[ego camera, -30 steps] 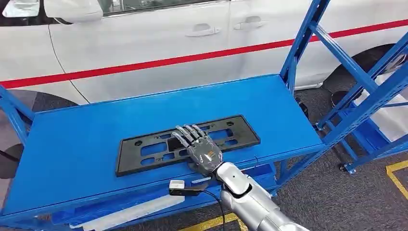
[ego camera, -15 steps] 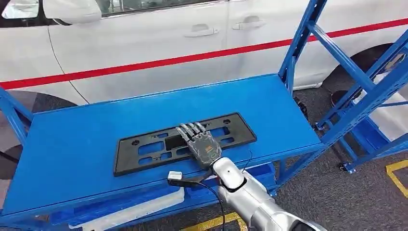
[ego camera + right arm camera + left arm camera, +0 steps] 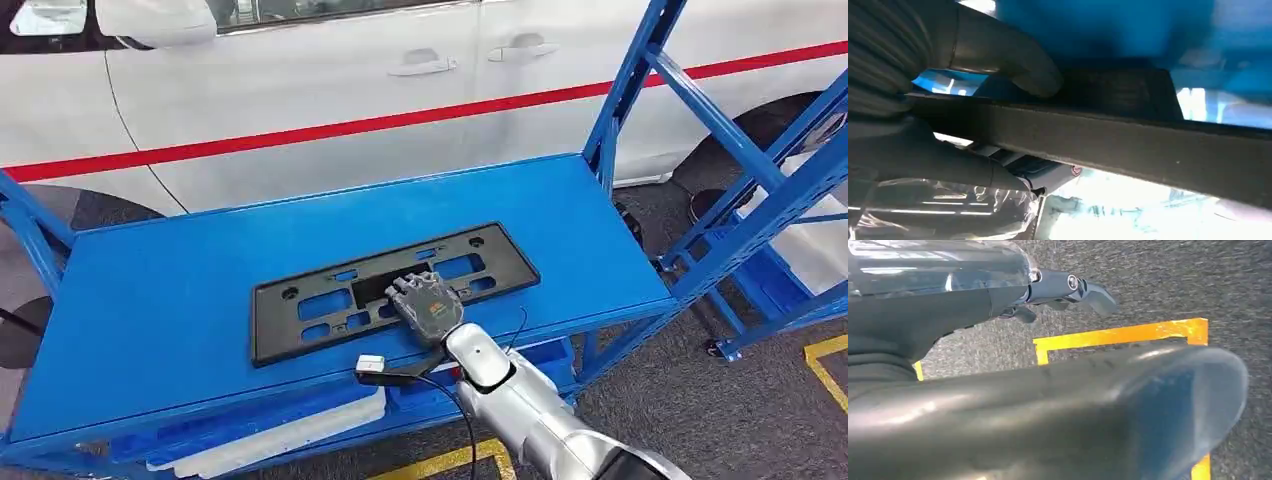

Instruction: Take the parts from the cabinet and place them on the table.

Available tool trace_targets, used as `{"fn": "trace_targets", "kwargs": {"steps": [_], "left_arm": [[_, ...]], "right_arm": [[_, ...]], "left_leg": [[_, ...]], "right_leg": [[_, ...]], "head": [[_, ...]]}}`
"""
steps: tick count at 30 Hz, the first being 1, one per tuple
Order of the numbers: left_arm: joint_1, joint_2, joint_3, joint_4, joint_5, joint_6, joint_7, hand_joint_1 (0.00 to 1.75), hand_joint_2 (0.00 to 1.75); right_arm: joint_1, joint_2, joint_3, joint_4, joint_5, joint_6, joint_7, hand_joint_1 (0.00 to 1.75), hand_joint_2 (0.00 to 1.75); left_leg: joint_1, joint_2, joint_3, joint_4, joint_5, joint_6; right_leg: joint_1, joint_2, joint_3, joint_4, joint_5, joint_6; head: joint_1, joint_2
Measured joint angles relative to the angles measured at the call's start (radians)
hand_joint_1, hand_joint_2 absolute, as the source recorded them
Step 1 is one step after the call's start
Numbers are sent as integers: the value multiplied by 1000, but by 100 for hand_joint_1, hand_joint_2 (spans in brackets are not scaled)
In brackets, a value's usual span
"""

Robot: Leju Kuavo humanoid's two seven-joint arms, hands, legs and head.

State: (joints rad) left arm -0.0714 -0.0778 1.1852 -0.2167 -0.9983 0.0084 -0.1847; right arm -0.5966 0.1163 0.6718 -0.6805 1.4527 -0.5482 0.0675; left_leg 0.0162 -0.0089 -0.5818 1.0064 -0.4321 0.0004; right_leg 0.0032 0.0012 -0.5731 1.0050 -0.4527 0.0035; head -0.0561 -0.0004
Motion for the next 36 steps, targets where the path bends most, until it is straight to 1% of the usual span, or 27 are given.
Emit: {"fn": "trace_targets", "kwargs": {"steps": [2,3,4,6,7,8,9,10,12,13,14,15,17,18,19,20,22,23,24,25,27,28,29,32,33,34,36], "left_arm": [[0,0,0,0,0,0,-19,0,0],[-1,2,0,0,-1,0,-30,0,0],[-1,3,0,0,-1,0,-42,0,0],[0,3,0,0,0,0,-60,0,0],[2,3,0,0,0,0,-66,0,0],[3,4,0,0,3,0,-70,0,0],[4,5,2,0,4,1,-72,0,0],[4,6,2,0,4,3,-74,0,0],[1,9,2,0,4,7,-73,0,0],[0,9,3,0,7,8,-73,0,0],[-1,9,5,0,12,6,-77,0,0],[-1,9,8,0,15,1,-80,0,0],[0,9,11,0,19,-20,-88,0,0],[-2,9,12,0,22,-35,-88,0,0],[-2,9,12,0,24,-47,-87,0,0],[-3,9,12,0,24,-56,-88,0,0],[-2,10,14,0,24,-69,-88,0,0],[0,10,15,0,24,-72,-88,0,0],[1,11,16,0,24,-72,-88,0,0],[0,11,17,0,24,-72,-88,0,0],[-3,11,18,0,23,-75,-88,0,0],[-4,11,18,0,22,-76,-88,0,0],[-7,11,18,0,21,-78,-88,0,0],[-2,11,20,0,25,-80,-94,0,0],[-2,12,23,0,28,-80,-105,0,0],[-3,13,27,0,34,-80,-114,0,0],[-6,13,37,0,42,-80,-121,0,0]], "right_arm": [[-7,0,-3,3,-1,-2,-3,169,175],[-9,1,-5,4,-2,-2,-5,169,175],[-12,2,-6,6,-3,-3,-8,168,175],[-13,2,-7,9,-3,-6,-11,168,175],[-12,1,-7,11,-3,-7,-14,171,175],[-10,1,-7,13,-3,-9,-15,171,175],[-10,1,-8,13,-5,-11,-18,171,175],[-10,1,-10,13,-9,-16,-18,171,175],[-11,1,-18,8,-31,-33,-35,171,175],[-11,0,-27,1,-55,-46,-51,171,175],[-10,-1,-35,-15,-102,-61,-87,171,175],[-4,-3,-42,-36,-156,-69,-128,171,175],[14,-8,-66,-112,-349,-69,-264,171,175],[26,-15,-81,-167,-469,-57,-338,171,175],[36,-24,-97,-231,-573,-42,-400,171,175],[44,-31,-108,-279,-648,-26,-441,171,175],[77,-53,-131,-393,-811,13,-524,171,175],[96,-67,-142,-452,-857,29,-546,171,175],[108,-76,-149,-493,-871,37,-553,171,175],[115,-82,-155,-527,-879,42,-556,171,175],[131,-94,-166,-598,-994,80,-633,171,175],[141,-103,-169,-643,-1083,110,-684,171,175],[151,-117,-171,-714,-1191,150,-689,171,175],[166,-157,-178,-973,-1443,309,-691,171,175],[171,-161,-182,-1047,-1514,392,-691,171,175],[183,-163,-183,-1109,-1578,479,-689,171,175],[202,-164,-182,-1189,-1703,671,-677,171,175]], "left_leg": [[-3,0,4,-6,2,-15],[3,2,-2,8,-9,-17],[2,3,-19,49,-39,-20],[4,3,-93,213,-122,-27],[4,3,-130,292,-150,-31],[4,3,-144,320,-148,-33],[4,3,-134,298,-124,-33],[5,3,-104,235,-85,-33],[7,6,-11,49,0,-31],[4,6,3,21,-22,-26],[1,2,0,16,-14,-12],[2,3,-3,18,-14,-9],[-1,3,-3,16,-11,4],[5,4,-1,9,-7,13],[4,4,-1,7,-5,19],[4,4,-2,7,-4,22],[3,2,-5,7,-5,25],[3,1,-6,8,-5,25],[3,1,-5,8,-5,25],[3,1,-4,8,-6,24],[2,1,-1,8,-8,21],[2,0,-2,7,-8,20],[-6,-2,-8,15,-9,14],[-3,-4,-11,6,-6,-3],[-9,-3,-9,7,-10,-11],[-5,0,-12,24,-27,-13],[-3,3,-61,150,-109,-17]], "right_leg": [[-4,1,2,-10,7,-15],[-9,-4,8,-18,12,-20],[-9,-4,9,-20,12,-29],[-6,-6,9,-20,11,-32],[-4,-7,8,-19,11,-32],[-4,-7,8,-17,11,-33],[-4,-6,8,-15,9,-32],[-4,-5,9,-11,7,-30],[-6,-4,9,0,-1,-23],[0,-3,4,6,-5,-17],[3,0,-1,11,-5,-14],[2,0,-3,10,-3,-10],[1,0,-2,7,-2,1],[-1,1,-4,14,-11,8],[-4,0,-16,47,-37,14],[-5,0,-46,109,-77,18],[-8,0,-125,274,-149,25],[-9,0,-154,331,-162,26],[-9,0,-158,330,-146,26],[-9,0,-139,286,-112,24],[-8,0,-48,95,-12,14],[-7,0,-17,25,8,7],[0,0,-12,4,1,5],[0,1,-21,11,0,-5],[-12,1,-15,-4,7,-15],[-11,-2,-7,-8,11,-20],[-10,-7,-3,-8,11,-27]], "head": [[0,0],[0,0],[0,0],[0,0],[0,0],[0,0],[0,0],[0,0],[0,0],[0,0],[0,0],[0,0],[0,0],[0,0],[0,0],[0,0],[0,0],[0,0],[0,0],[0,0],[0,0],[0,0],[0,0],[0,0],[0,0],[0,0],[0,0]]}}
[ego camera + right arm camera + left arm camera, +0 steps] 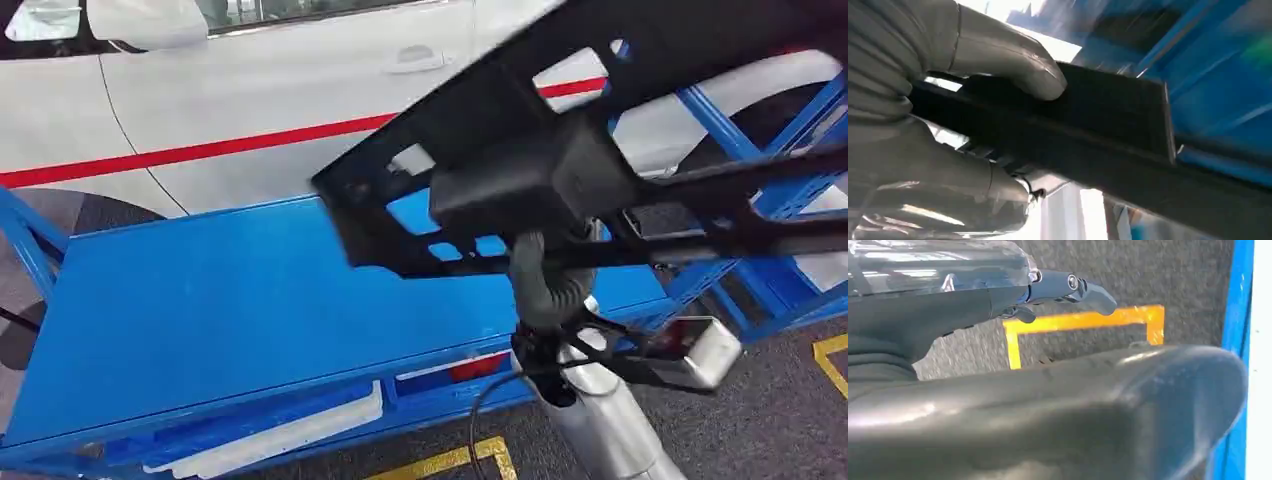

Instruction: Take the parts from the cabinet and place them on the table.

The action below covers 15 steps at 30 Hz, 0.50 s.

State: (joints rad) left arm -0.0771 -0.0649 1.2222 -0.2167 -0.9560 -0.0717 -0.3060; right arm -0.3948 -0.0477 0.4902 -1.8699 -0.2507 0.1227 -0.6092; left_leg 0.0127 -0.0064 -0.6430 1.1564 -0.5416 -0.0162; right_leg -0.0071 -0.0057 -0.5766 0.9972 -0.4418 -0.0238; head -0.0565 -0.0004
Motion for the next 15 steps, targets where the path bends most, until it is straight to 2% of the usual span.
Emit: {"fn": "trace_targets", "kwargs": {"steps": [1,2,3,4,5,6,7,8,11,12,13,14,15], "left_arm": [[0,0,1,0,2,1,0,0,0],[-1,0,2,0,3,3,3,0,0],[-1,0,6,0,5,6,14,0,0],[-1,0,9,0,8,8,21,0,0],[-2,1,12,0,11,9,24,0,0],[-3,2,16,0,11,10,25,0,0],[-6,3,20,0,11,10,26,0,0],[-10,4,23,0,11,10,29,0,0],[-10,4,26,0,13,21,63,0,0],[-8,3,26,0,9,25,77,0,0],[-10,2,26,0,5,27,88,0,0],[-12,2,26,0,-4,33,106,0,0],[-13,2,26,0,-11,37,118,0,0]], "right_arm": [[9,-1,3,-14,-41,79,3,171,175],[17,-2,8,-18,-73,135,7,171,175],[23,-5,12,-15,-107,191,17,171,175],[27,-8,15,-12,-127,227,23,171,175],[29,-11,18,-10,-137,247,26,171,175],[29,-12,20,-8,-140,256,27,171,175],[29,-13,22,-7,-143,263,30,171,175],[29,-13,24,-7,-149,270,33,171,175],[33,-21,37,2,-191,328,77,171,175],[34,-25,40,8,-203,339,87,171,175],[35,-31,42,15,-215,342,94,171,175],[33,-41,47,28,-236,342,101,171,175],[33,-52,49,40,-255,342,105,171,175]], "left_leg": [[1,0,-38,89,-41,-2],[0,0,-66,151,-62,-3],[0,0,-73,170,-59,-2],[0,0,-53,135,-32,-1],[0,0,-15,62,7,2],[0,0,36,-30,47,6],[0,1,88,-123,74,12],[-6,0,94,-139,69,15],[-10,-2,83,-137,85,28],[-3,-1,79,-149,97,36],[2,3,77,-153,105,40],[1,3,64,-155,115,49],[1,3,53,-155,122,51]], "right_leg": [[2,0,-1,1,0,0],[4,0,-3,1,1,-2],[5,1,-4,3,1,-2],[7,1,-5,5,1,-2],[7,1,-6,7,1,-2],[7,1,-6,10,1,-2],[8,1,-7,15,1,0],[16,1,-12,20,0,6],[10,1,-18,17,13,24],[16,2,-21,18,18,31],[10,5,-25,26,4,34],[10,6,-44,67,-52,41],[5,6,-67,133,-104,46]], "head": [[0,0],[0,0],[0,0],[0,0],[0,0],[0,0],[0,0],[0,0],[0,0],[0,0],[0,0],[0,0],[0,0]]}}
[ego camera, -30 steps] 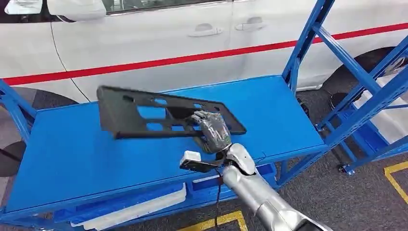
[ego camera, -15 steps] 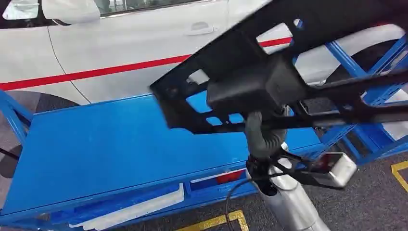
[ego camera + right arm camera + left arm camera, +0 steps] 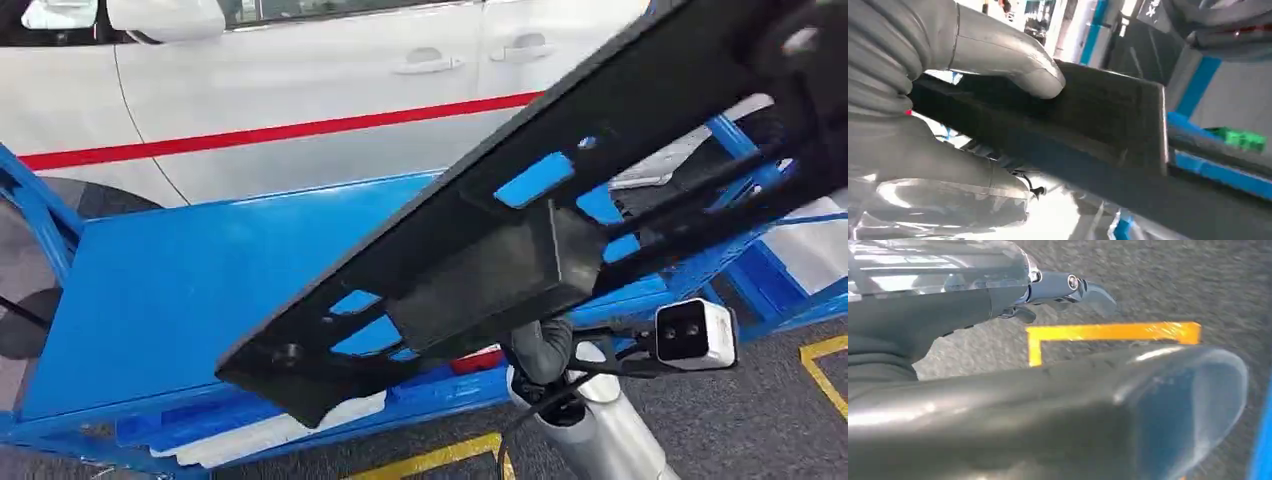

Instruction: Take the parts from the cabinet and place them on the table.

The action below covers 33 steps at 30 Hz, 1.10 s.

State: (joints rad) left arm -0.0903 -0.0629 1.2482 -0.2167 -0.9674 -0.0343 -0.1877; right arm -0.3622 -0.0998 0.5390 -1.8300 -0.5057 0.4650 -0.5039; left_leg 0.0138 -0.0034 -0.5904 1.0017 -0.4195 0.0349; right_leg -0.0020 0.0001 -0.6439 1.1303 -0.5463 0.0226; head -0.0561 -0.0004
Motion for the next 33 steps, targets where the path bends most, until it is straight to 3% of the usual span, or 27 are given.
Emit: {"fn": "trace_targets", "kwargs": {"steps": [2,3,4,5,6,7,8,11,12,13,14,15,17,18,19,20,21,22,23,24,27,28,29,30,31,32,33], "left_arm": [[1,0,0,0,-11,3,17,0,0],[1,0,0,0,-15,3,22,0,0],[1,0,0,0,-16,3,26,0,0],[2,0,0,0,-16,2,28,0,0],[2,0,0,0,-16,2,30,0,0],[2,0,0,0,-16,2,30,0,0],[2,0,0,0,-16,1,31,0,0],[1,-1,0,0,-16,1,32,0,0],[4,-1,0,0,-13,1,32,0,0],[4,0,0,0,-8,1,32,0,0],[5,0,0,0,-3,4,34,0,0],[6,0,2,0,7,7,39,0,0],[7,-1,8,0,21,11,48,0,0],[8,-1,13,0,24,13,54,0,0],[9,-1,18,0,26,16,62,0,0],[10,-1,22,0,25,16,70,0,0],[10,-1,23,0,22,14,79,0,0],[10,-1,23,0,18,10,92,0,0],[10,0,23,0,11,7,106,0,0],[10,0,23,0,9,7,113,0,0],[13,-1,23,0,5,4,121,0,0],[16,-5,23,0,5,3,122,0,0],[14,-6,23,0,5,3,124,0,0],[13,-6,23,0,5,4,125,0,0],[14,-6,23,0,5,6,131,0,0],[15,-5,23,0,4,10,136,0,0],[16,-5,23,0,3,14,142,0,0]], "right_arm": [[11,-19,3,23,-17,0,1,171,175],[21,-25,3,31,-14,0,-4,171,175],[32,-31,3,37,5,-1,-15,171,175],[40,-34,5,41,19,-1,-23,171,175],[45,-35,7,43,27,-2,-28,171,175],[46,-36,9,44,33,-3,-32,171,175],[46,-36,10,43,36,-5,-35,171,175],[53,-39,13,45,38,-6,-38,171,175],[56,-39,15,46,39,-6,-38,171,175],[56,-39,16,46,39,-5,-38,171,175],[59,-39,17,47,39,2,-38,171,175],[62,-41,18,47,39,16,-38,171,175],[73,-53,19,48,36,53,-43,171,175],[77,-59,19,49,32,66,-47,171,175],[80,-67,19,50,28,78,-50,171,175],[84,-75,19,52,25,89,-53,171,175],[89,-83,18,52,23,99,-55,171,175],[97,-90,13,53,24,112,-55,171,175],[110,-96,3,52,28,128,-56,171,175],[119,-103,-7,53,31,137,-58,171,175],[134,-117,-21,53,36,147,-58,171,175],[138,-122,-24,53,36,148,-58,171,175],[143,-129,-29,53,36,151,-58,171,175],[145,-132,-32,53,37,151,-58,171,175],[148,-136,-36,53,40,150,-60,171,175],[154,-144,-44,53,41,150,-65,171,175],[160,-147,-49,53,41,150,-71,171,175]], "left_leg": [[-1,0,-24,1,17,0],[-1,0,-36,2,25,-1],[-1,0,-48,2,34,-2],[-1,-1,-58,4,41,-5],[-1,-1,-67,6,48,-9],[-1,-1,-74,7,55,-12],[-4,-2,-79,9,63,-19],[0,-2,-77,-1,89,-39],[-4,-4,-78,-9,101,-47],[2,-3,-88,-2,91,-50],[0,-2,-103,26,38,-53],[2,-2,-119,89,-34,-54],[2,-2,-149,246,-138,-59],[2,-2,-154,306,-147,-61],[2,-2,-143,331,-124,-60],[2,-2,-111,311,-86,-56],[1,-2,-58,250,-53,-50],[-2,-2,4,169,-43,-42],[-7,-2,88,59,-75,-29],[-10,-2,139,-23,-106,-28],[-18,-2,122,-23,-90,-17],[-8,3,115,-34,-74,-11],[-6,7,102,-34,-60,-2],[-6,8,88,-34,-48,5],[-6,8,71,-34,-34,4],[-6,9,54,-33,-22,4],[-6,9,37,-30,-11,2]], "right_leg": [[-5,0,-48,155,-84,8],[-6,0,-51,189,-90,10],[-8,0,-32,177,-68,11],[-10,0,6,127,-32,10],[-11,0,64,41,7,8],[-11,0,127,-52,27,4],[-7,1,180,-139,0,-1],[5,4,168,-138,19,-18],[4,2,161,-144,31,-28],[-7,-6,152,-152,49,-38],[-5,-4,139,-154,61,-49],[-4,-7,124,-154,72,-53],[1,-9,96,-152,93,-56],[4,-11,82,-150,104,-56],[6,-11,66,-147,115,-55],[9,-12,51,-144,124,-54],[11,-12,36,-140,132,-53],[12,-11,26,-136,139,-50],[12,-13,22,-130,144,-47],[16,-14,18,-126,149,-42],[8,-16,17,-132,175,-24],[14,-13,10,-130,176,-18],[8,-4,-3,-111,136,-12],[4,-2,-22,-63,72,-8],[-1,-2,-43,14,4,-1],[-4,-2,-60,92,-40,4],[-7,-2,-69,151,-54,9]], "head": [[0,0],[0,0],[0,0],[0,0],[0,0],[0,0],[0,0],[-1,0],[-1,0],[-1,0],[-1,0],[-2,0],[-2,0],[-1,0],[-1,0],[-2,0],[-2,0],[-1,0],[-2,0],[-1,0],[-1,0],[-1,0],[-1,0],[-1,0],[-1,0],[-1,0],[-1,0]]}}
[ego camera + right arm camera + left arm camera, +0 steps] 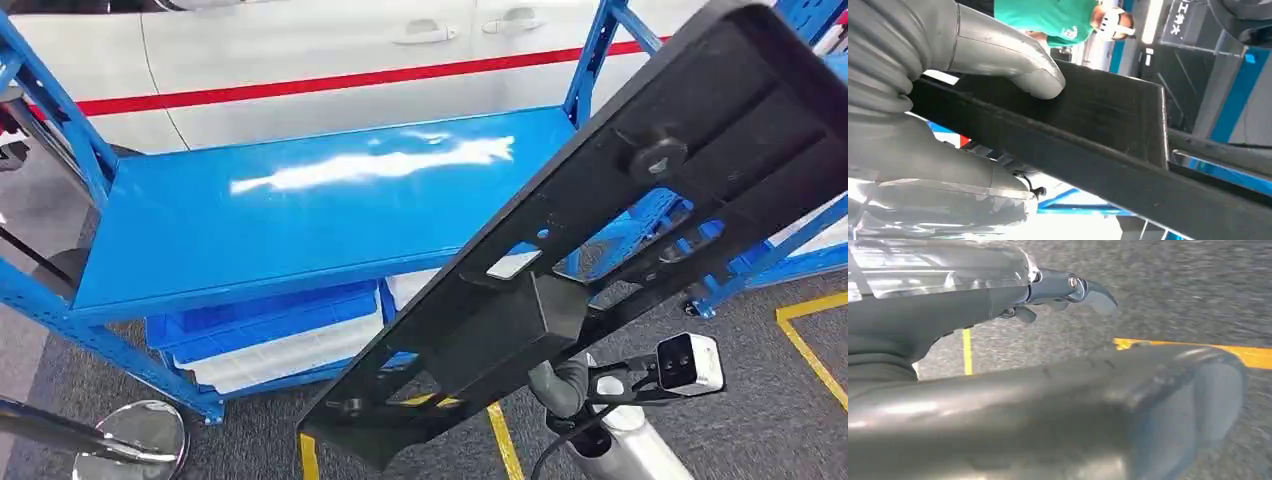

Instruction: Take the parts from the cabinet and place them on the table.

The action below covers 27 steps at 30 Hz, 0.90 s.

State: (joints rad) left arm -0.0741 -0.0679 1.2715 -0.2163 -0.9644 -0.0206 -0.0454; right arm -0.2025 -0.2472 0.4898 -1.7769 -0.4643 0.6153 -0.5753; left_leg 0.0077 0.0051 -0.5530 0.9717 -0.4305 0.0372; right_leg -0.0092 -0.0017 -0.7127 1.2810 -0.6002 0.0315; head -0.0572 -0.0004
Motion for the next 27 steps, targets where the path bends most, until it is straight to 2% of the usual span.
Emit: {"fn": "trace_targets", "kwargs": {"steps": [1,2,3,4,5,6,7,9,10,11,12,13,14,15,16,17,18,19,20,21,22,24,25,26,27], "left_arm": [[1,2,0,0,-2,5,10,0,0],[3,3,0,0,-3,10,16,0,0],[5,5,0,0,-8,13,23,0,0],[8,8,0,0,-11,16,30,0,0],[9,11,0,-1,-18,17,33,0,0],[11,15,0,-1,-21,16,36,0,0],[14,17,0,-1,-24,16,39,0,0],[17,27,0,-1,-31,18,42,0,0],[22,33,0,-2,-35,18,43,0,0],[26,38,0,-2,-37,16,43,0,0],[29,40,0,-2,-40,14,42,0,0],[32,45,0,-2,-42,10,36,0,0],[32,46,0,-2,-43,5,28,0,0],[32,51,0,-2,-44,1,22,0,0],[31,51,0,-2,-45,-1,21,0,0],[31,53,0,-2,-45,-1,20,0,0],[32,54,0,-2,-45,-2,19,0,0],[31,56,0,-2,-45,-2,19,0,0],[30,57,0,-2,-45,-2,19,0,0],[25,63,0,-4,-45,-1,20,0,0],[21,64,0,-4,-43,1,21,0,0],[22,65,0,-4,-40,4,23,0,0],[23,65,0,-5,-40,5,24,0,0],[21,65,1,-5,-40,6,24,0,0],[20,65,1,-5,-39,6,24,0,0]], "right_arm": [[7,-10,-9,1,0,2,-6,171,175],[14,-17,-19,2,-1,6,-9,171,175],[19,-24,-30,3,-1,10,-16,171,175],[23,-29,-44,3,2,16,-24,171,175],[26,-32,-54,3,8,20,-29,171,175],[29,-32,-69,3,22,20,-35,171,175],[40,-32,-79,3,31,19,-37,171,175],[65,-34,-100,2,63,5,-39,171,175],[80,-34,-108,-3,77,-6,-40,171,175],[92,-33,-115,-11,90,-14,-40,171,175],[100,-32,-119,-19,98,-21,-40,171,175],[117,-32,-127,-31,109,-30,-40,171,175],[134,-31,-131,-42,119,-40,-40,171,175],[147,-30,-132,-48,126,-43,-40,171,175],[156,-29,-133,-51,129,-47,-40,171,175],[163,-29,-134,-54,130,-50,-40,171,175],[168,-29,-139,-59,131,-51,-40,171,175],[172,-28,-141,-63,131,-51,-40,171,175],[176,-28,-143,-68,132,-50,-40,171,175],[181,-28,-144,-73,135,-48,-41,171,175],[183,-28,-147,-76,136,-48,-42,171,175],[184,-28,-148,-77,137,-48,-43,171,175],[186,-29,-148,-78,137,-48,-43,171,175],[188,-28,-149,-78,137,-48,-43,171,175],[190,-29,-151,-79,137,-48,-43,171,175]], "left_leg": [[0,0,-17,3,11,-2],[1,0,-33,8,19,-4],[3,0,-51,16,27,-7],[4,-1,-68,25,34,-13],[4,-1,-77,32,40,-18],[0,-3,-86,38,45,-25],[0,-2,-82,33,53,-32],[4,-3,-83,31,71,-45],[2,-6,-88,30,78,-55],[8,-6,-100,49,41,-57],[7,-6,-113,84,-9,-57],[9,-6,-136,164,-86,-59],[8,-6,-158,252,-142,-62],[8,-6,-170,325,-169,-63],[8,-6,-166,361,-160,-62],[8,-6,-142,358,-126,-59],[7,-6,-103,319,-88,-54],[4,-6,-42,242,-57,-45],[1,-6,20,160,-57,-36],[-6,-5,102,48,-101,-27],[-5,-4,123,-4,-115,-32],[-14,-5,110,1,-99,-23],[-11,-5,102,-6,-83,-16],[-6,6,91,-14,-64,-9],[-5,5,72,-16,-49,1]], "right_leg": [[-4,0,6,27,19,4],[-7,0,28,14,53,6],[-10,0,74,-40,95,9],[-13,0,139,-127,119,9],[-15,0,205,-217,103,7],[-7,2,251,-298,65,2],[-5,5,244,-287,70,-9],[1,5,235,-286,78,-22],[-5,2,229,-293,91,-34],[-6,-6,216,-293,104,-47],[-5,-5,204,-293,112,-55],[-2,-5,188,-292,126,-58],[1,-6,170,-291,139,-60],[5,-7,152,-289,151,-62],[8,-7,135,-286,163,-62],[11,-8,117,-283,174,-62],[14,-8,101,-279,184,-62],[18,-7,85,-277,195,-61],[19,-6,76,-275,204,-59],[25,-6,70,-272,212,-54],[23,-9,69,-272,222,-48],[14,-12,70,-279,243,-37],[18,-10,66,-285,257,-28],[11,-5,55,-275,235,-24],[10,-2,40,-240,172,-17]], "head": [[0,0],[0,0],[0,0],[0,0],[0,0],[0,0],[-2,0],[-2,0],[-2,0],[-2,0],[-2,0],[-2,0],[-2,0],[-2,0],[-2,0],[-2,0],[-2,0],[-2,0],[-2,0],[-2,0],[-2,0],[-2,0],[-1,0],[-2,0],[-1,0]]}}
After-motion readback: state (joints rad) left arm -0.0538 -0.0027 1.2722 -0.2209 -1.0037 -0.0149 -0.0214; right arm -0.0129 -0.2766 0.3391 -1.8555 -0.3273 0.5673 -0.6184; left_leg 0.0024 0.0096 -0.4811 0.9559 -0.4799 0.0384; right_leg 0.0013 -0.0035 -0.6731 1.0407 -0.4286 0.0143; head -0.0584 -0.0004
